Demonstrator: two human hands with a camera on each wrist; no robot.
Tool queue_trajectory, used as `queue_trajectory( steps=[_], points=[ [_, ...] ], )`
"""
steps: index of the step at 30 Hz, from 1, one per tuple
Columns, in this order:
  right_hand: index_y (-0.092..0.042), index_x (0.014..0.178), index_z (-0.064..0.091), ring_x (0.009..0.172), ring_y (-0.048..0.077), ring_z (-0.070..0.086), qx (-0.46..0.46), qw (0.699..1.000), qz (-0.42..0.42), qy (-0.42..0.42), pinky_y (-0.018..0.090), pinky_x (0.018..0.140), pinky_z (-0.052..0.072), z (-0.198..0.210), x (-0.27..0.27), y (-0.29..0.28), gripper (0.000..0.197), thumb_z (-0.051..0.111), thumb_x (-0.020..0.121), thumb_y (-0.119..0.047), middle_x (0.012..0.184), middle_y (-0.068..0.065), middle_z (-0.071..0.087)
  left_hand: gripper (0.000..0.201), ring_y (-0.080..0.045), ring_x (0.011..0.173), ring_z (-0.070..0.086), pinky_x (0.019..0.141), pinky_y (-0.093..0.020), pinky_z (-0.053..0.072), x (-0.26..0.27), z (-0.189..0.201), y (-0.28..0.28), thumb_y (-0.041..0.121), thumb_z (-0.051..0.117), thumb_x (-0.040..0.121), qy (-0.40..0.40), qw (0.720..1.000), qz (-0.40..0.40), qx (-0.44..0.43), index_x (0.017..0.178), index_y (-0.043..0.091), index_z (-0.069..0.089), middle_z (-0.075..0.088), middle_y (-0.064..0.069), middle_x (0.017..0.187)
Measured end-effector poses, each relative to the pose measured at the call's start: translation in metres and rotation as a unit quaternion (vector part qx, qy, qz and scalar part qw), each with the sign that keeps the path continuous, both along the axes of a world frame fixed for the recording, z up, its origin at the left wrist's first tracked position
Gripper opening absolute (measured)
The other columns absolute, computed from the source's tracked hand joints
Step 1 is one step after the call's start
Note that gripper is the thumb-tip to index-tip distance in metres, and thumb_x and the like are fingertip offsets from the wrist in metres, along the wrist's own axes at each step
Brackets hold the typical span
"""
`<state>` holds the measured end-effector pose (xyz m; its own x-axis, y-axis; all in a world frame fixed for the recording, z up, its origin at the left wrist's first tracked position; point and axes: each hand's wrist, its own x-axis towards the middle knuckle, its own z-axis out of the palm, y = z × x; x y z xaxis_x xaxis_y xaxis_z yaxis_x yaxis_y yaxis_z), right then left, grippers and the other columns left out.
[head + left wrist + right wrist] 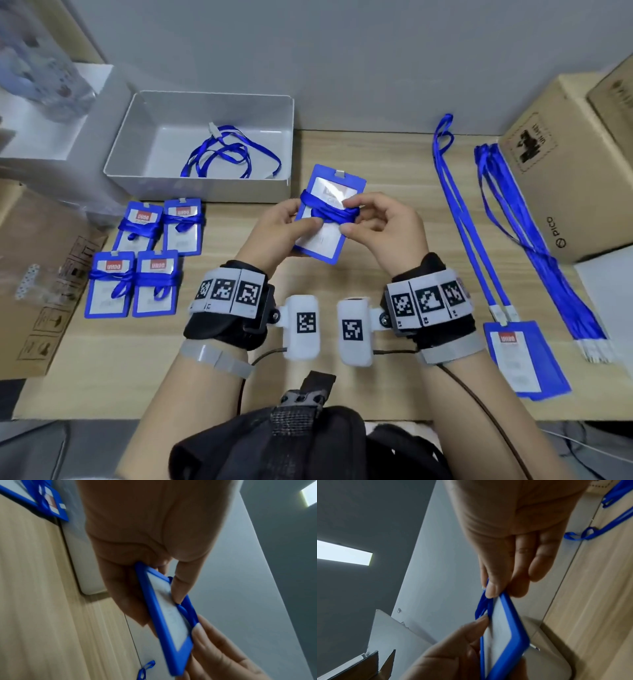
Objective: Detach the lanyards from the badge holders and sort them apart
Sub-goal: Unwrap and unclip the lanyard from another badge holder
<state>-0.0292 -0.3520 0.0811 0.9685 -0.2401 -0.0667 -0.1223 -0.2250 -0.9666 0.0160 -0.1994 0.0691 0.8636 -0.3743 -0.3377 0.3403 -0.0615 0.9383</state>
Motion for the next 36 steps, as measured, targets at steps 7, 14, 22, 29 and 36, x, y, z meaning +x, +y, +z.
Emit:
queue_trajectory(
  steps=[7,14,22,29,36],
  points=[
    [-0.023,0.067,0.055,0.052,0.012,0.062,0.022,1.000,-0.002,-0.006,0.021,0.060,0.050,0.010,-0.016,-0.014,0.032,0.074,0.066,0.003,0.052,-0.006,0.058,0.011,-0.002,0.055,0.060,0.049,-0.018,0.046,-0.009,0.006,-0.025,0.014,0.058,0.087,-0.055,0.997,0.032,0.032,0.078,0.020,0.058,0.063,0.003,0.074],
    [-0.014,0.067,0.051,0.046,0.006,0.062,0.136,0.990,-0.042,-0.019,0.016,0.050,0.048,0.008,-0.019,-0.023,0.025,0.060,0.080,0.006,0.047,-0.006,0.064,0.020,0.001,0.049,0.057,0.045,-0.013,0.044,-0.012,0.005,-0.023,0.021,0.048,0.094,-0.069,0.997,-0.003,0.025,0.076,0.017,0.054,0.063,0.010,0.062],
    [-0.012,0.072,0.046,0.052,0.005,0.065,0.207,0.971,-0.110,-0.046,0.015,0.052,0.051,0.009,-0.018,-0.030,0.021,0.050,0.089,0.000,0.053,-0.007,0.067,0.007,0.003,0.058,0.059,0.052,-0.012,0.045,-0.010,0.001,-0.010,0.020,0.051,0.087,-0.091,0.993,-0.077,0.013,0.085,0.014,0.054,0.067,0.014,0.064],
    [-0.011,0.081,0.047,0.067,0.011,0.069,0.284,0.948,-0.121,-0.076,0.021,0.063,0.056,0.017,-0.015,-0.042,0.017,0.040,0.095,-0.016,0.071,-0.002,0.073,0.015,-0.014,0.079,0.057,0.074,-0.031,0.044,-0.009,-0.007,-0.011,0.019,0.052,0.079,-0.113,0.986,-0.105,0.063,0.092,0.015,0.058,0.061,-0.008,0.090],
    [-0.014,0.076,0.043,0.043,0.010,0.053,0.251,0.955,-0.139,-0.072,0.022,0.049,0.049,0.019,-0.015,-0.057,0.018,0.045,0.094,-0.014,0.046,-0.006,0.053,0.056,-0.018,0.100,0.057,0.088,-0.033,0.046,-0.001,-0.011,0.009,-0.011,0.047,0.085,-0.157,0.975,-0.024,0.153,0.113,0.037,0.048,0.060,0.000,0.105]
  ],
)
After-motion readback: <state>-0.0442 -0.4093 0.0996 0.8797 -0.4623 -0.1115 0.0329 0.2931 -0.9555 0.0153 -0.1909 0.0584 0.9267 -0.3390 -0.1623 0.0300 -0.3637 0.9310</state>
